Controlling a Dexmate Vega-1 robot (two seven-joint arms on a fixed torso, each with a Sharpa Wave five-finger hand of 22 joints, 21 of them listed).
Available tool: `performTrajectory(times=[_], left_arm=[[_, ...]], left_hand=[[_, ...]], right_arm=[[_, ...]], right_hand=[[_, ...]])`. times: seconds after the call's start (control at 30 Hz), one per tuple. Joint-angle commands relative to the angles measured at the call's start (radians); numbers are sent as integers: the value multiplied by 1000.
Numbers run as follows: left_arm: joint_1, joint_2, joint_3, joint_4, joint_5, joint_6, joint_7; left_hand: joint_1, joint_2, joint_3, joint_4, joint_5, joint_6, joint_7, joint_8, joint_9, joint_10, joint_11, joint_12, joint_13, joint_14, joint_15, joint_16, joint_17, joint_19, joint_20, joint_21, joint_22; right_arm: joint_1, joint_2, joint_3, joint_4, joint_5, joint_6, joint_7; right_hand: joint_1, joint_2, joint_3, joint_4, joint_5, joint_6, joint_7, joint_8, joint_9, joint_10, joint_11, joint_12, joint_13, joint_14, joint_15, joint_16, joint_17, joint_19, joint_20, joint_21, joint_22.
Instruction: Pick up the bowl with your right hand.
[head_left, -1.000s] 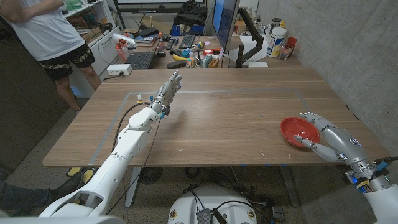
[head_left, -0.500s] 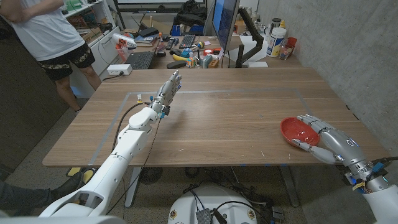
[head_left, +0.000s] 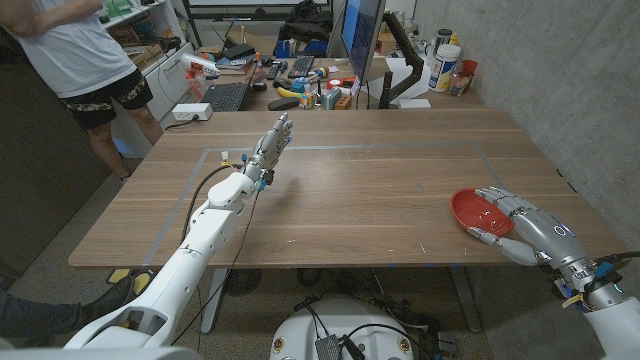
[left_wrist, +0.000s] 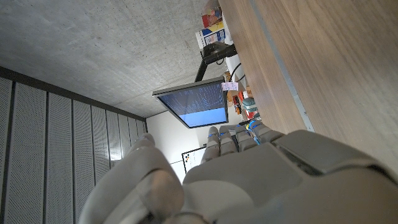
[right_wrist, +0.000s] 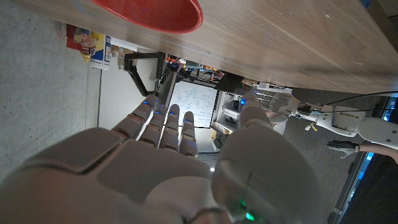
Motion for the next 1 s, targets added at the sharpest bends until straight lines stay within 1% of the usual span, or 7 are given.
performTrajectory(times=[0.03,0.13,0.37,0.6,0.63,0.67,1.0], left_arm=[[-8,-4,3,12,2,2,0],[-9,-6,4,15,3,1,0],[-10,-9,3,19,4,-1,2],[-9,-12,2,24,3,-3,2],[-9,-12,1,25,3,-4,2],[-9,-13,1,25,3,-4,2],[-13,-13,0,29,4,-4,1]], left_hand=[[10,1,-4,-2,-2,7,3,-1,3,-3,-1,0,5,-2,0,2,5,-9,4,3,6],[10,2,-4,-2,-2,7,2,-1,3,-3,-4,0,5,-2,1,2,5,-8,4,3,6],[11,2,-6,-2,-2,6,4,-1,3,-4,-3,0,5,-2,0,2,5,-9,4,3,6],[12,3,-7,-2,-3,6,2,-1,3,-5,-3,-1,5,-2,1,2,5,-9,4,3,6],[12,3,-7,-2,-3,7,2,-1,3,-5,-2,-1,5,-2,1,2,5,-9,5,3,6],[12,3,-7,-2,-3,6,2,-1,3,-5,-2,-1,5,-2,1,2,5,-10,5,3,6],[13,4,-10,-2,-3,7,3,-1,3,-6,-4,-1,5,-2,0,2,5,-9,5,3,6]], right_arm=[[-16,-26,-9,-10,-49,-61,-24],[-20,-34,-11,-13,-61,-75,-29],[-32,-55,-10,-18,-62,-95,-25],[-37,-63,-13,-26,-59,-123,-4],[-38,-64,-15,-26,-59,-127,-3],[-38,-64,-16,-27,-62,-133,-2],[-46,-72,-26,-42,-71,-180,18]], right_hand=[[4,-15,-2,-1,6,2,-4,0,3,1,0,2,5,7,-2,1,2,4,8,0,2],[6,-16,-2,0,7,-1,-6,-1,3,0,0,2,5,7,-2,1,2,4,8,0,2],[11,-21,-3,1,11,-4,-9,-2,3,-5,-2,0,5,5,-3,1,2,2,11,0,2],[15,-26,-3,1,14,-11,-9,-4,3,-9,-1,0,5,3,1,0,2,2,13,-1,2],[16,-27,-3,1,15,-12,-10,-4,3,-10,1,-1,5,4,2,0,2,1,15,-1,2],[17,-28,-3,2,16,-15,-10,-5,3,-11,-4,-1,5,3,2,0,2,1,15,-1,2],[22,-35,-5,4,22,-23,-11,-6,3,-18,0,-3,6,1,5,0,3,0,29,-1,3]])
